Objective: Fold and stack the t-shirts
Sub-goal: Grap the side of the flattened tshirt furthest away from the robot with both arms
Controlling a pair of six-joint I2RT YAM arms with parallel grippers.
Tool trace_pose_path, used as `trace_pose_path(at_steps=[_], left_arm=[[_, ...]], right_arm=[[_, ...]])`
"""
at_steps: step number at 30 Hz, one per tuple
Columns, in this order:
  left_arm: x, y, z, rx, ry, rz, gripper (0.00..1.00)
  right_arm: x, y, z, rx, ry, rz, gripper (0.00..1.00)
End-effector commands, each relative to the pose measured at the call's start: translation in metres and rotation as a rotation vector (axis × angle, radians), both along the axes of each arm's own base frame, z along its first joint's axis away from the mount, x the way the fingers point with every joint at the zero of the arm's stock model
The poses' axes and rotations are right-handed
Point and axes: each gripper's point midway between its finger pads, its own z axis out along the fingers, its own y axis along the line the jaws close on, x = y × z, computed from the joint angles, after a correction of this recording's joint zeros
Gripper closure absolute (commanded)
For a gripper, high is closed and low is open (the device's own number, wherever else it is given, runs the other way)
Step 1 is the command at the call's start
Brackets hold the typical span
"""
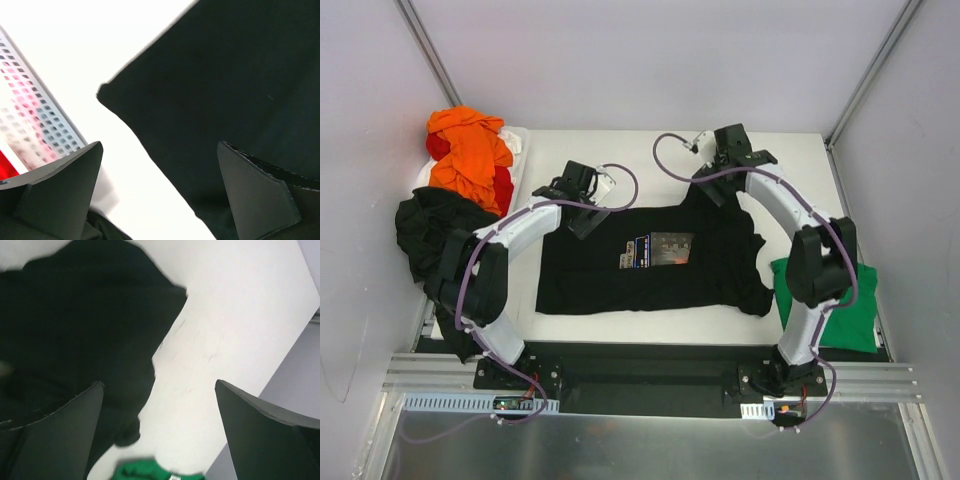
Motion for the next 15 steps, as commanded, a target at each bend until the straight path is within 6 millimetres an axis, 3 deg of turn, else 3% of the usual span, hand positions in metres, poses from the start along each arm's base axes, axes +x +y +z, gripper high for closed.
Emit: trace_pose_path(at_steps=[1, 2, 4, 6, 8, 15], left_arm=[[0.028, 0.007, 0.012, 0.039, -0.056, 0.043, 0.01], [0.028, 0.007, 0.010, 0.038, -0.051, 0.044, 0.00], [0.027, 0.008, 0.008, 0.034, -0.045, 0.046, 0.01], [0.026, 0.009, 0.006, 0.031, -0.041, 0.049, 0.01], [0.025, 0.011, 0.004, 0.035, -0.039, 0.052, 0.01], [0.021, 0.015, -0.004, 0.044, -0.023, 0.057, 0.01]], right_arm=[[0.043, 0.009, -0.008, 0.072, 0.005, -0.015, 0.01], [0.054, 0.011, -0.003, 0.101, -0.013, -0.025, 0.01], [0.064, 0.010, -0.019, 0.147, 0.022, -0.035, 0.02], [0.075, 0.007, -0.020, 0.225, 0.027, -0.072, 0.02], [0.078, 0.013, -0.035, 0.298, 0.074, -0.073, 0.02], [0.099, 0.004, -0.048, 0.374, 0.085, -0.140, 0.04]])
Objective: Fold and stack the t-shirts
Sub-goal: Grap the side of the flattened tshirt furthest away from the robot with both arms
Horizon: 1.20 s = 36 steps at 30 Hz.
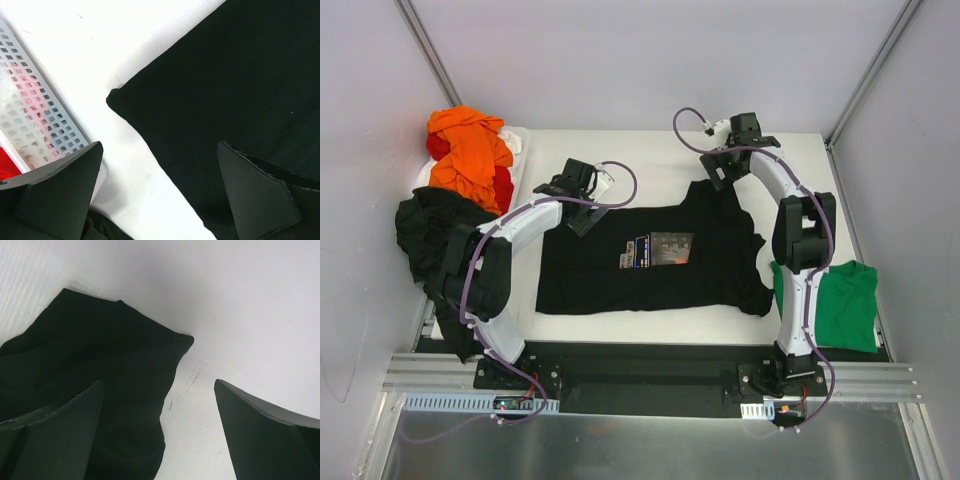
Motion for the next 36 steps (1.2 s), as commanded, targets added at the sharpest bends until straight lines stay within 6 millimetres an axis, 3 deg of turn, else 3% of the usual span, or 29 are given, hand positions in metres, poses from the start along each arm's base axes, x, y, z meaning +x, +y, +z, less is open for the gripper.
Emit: trace_pose_path(at_steps=[1, 9, 16, 22, 28, 36], left_arm=[[0.004, 0.008, 0.002, 0.019, -0.020, 0.026, 0.01], [0.001, 0.013, -0.006, 0.044, -0.011, 0.029, 0.01], [0.000, 0.016, -0.011, 0.067, -0.007, 0.024, 0.01], [0.000, 0.021, -0.013, 0.076, -0.009, 0.028, 0.01], [-0.001, 0.023, -0.017, 0.084, -0.003, 0.030, 0.01], [-0.005, 0.024, -0.022, 0.088, 0.008, 0.030, 0.01]], right_arm=[[0.016, 0.013, 0.019, 0.138, -0.024, -0.019, 0.04], [0.023, 0.015, 0.011, 0.302, 0.047, -0.027, 0.08], [0.023, 0.010, 0.003, 0.336, 0.071, -0.048, 0.12], [0.024, 0.013, 0.003, 0.363, 0.078, -0.037, 0.24], [0.024, 0.019, 0.001, 0.386, 0.092, -0.021, 0.43], [0.018, 0.017, -0.009, 0.369, 0.118, -0.012, 0.43]])
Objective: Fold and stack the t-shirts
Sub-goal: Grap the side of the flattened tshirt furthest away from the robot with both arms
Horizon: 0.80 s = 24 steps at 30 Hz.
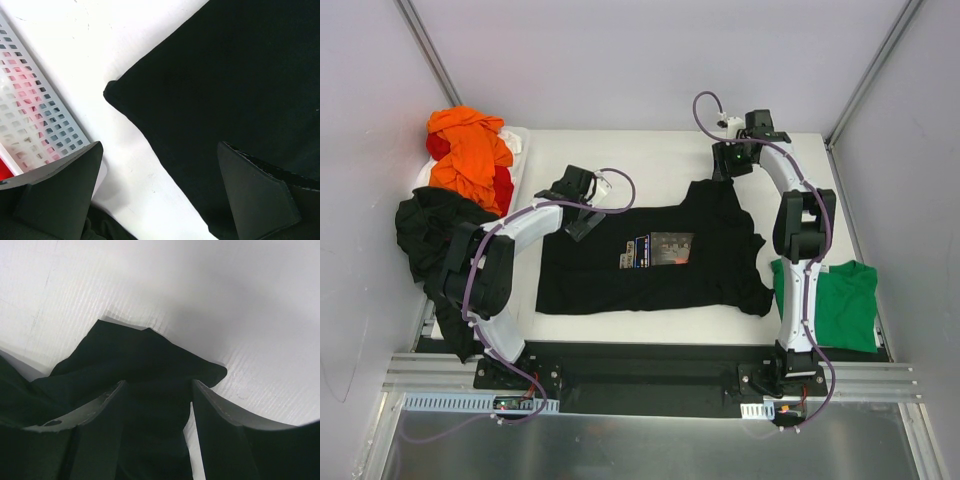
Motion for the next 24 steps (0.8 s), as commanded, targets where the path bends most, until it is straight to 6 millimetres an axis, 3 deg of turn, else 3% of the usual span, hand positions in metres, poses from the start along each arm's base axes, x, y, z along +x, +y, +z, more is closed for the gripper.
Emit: trace_pose_path(at_steps=[1, 15, 24], left_arm=[[-0.002, 0.011, -0.007, 0.029, 0.005, 0.021, 0.01], [-0.006, 0.013, -0.016, 0.034, 0.020, 0.020, 0.01], [-0.007, 0.015, -0.020, 0.048, 0.025, 0.018, 0.01]], right_arm=[[0.001, 0.002, 0.008, 0.010, -0.015, 0.019, 0.43], [0.004, -0.023, 0.012, -0.050, -0.040, -0.005, 0.41], [-0.002, -0.021, -0.001, -0.036, 0.000, 0.002, 0.45]])
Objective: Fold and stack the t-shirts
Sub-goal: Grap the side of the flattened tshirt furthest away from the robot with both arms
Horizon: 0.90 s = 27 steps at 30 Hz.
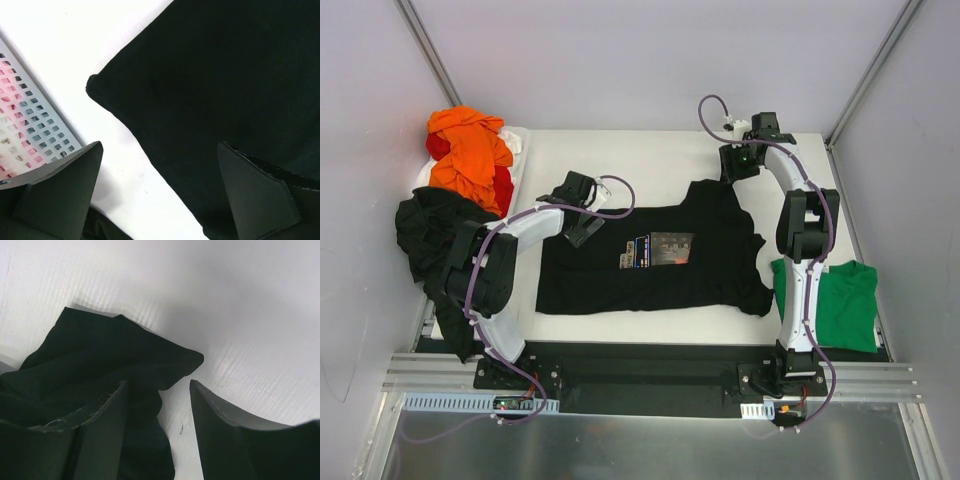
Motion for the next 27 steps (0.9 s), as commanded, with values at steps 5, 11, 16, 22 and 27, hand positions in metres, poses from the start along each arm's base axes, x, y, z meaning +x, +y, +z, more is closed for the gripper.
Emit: trace_pose_path(at_steps=[5, 11, 16, 22, 27], left_arm=[[0.009, 0.021, -0.002, 0.056, -0.017, 0.033, 0.01], [0.026, 0.024, 0.000, 0.049, -0.022, 0.027, 0.01], [0.049, 0.024, 0.005, 0.027, -0.040, 0.019, 0.01], [0.066, 0.017, 0.007, -0.026, -0.034, -0.002, 0.01], [0.070, 0.007, 0.009, -0.214, 0.024, 0.048, 0.01]], right_arm=[[-0.002, 0.007, 0.010, 0.026, -0.009, 0.028, 0.62], [-0.004, 0.006, 0.012, 0.015, -0.005, 0.033, 0.95], [-0.010, 0.006, 0.011, 0.007, 0.006, 0.042, 0.98], [-0.016, 0.007, 0.010, 0.003, 0.018, 0.053, 0.99], [-0.024, 0.008, 0.004, -0.004, 0.041, 0.070, 0.99]])
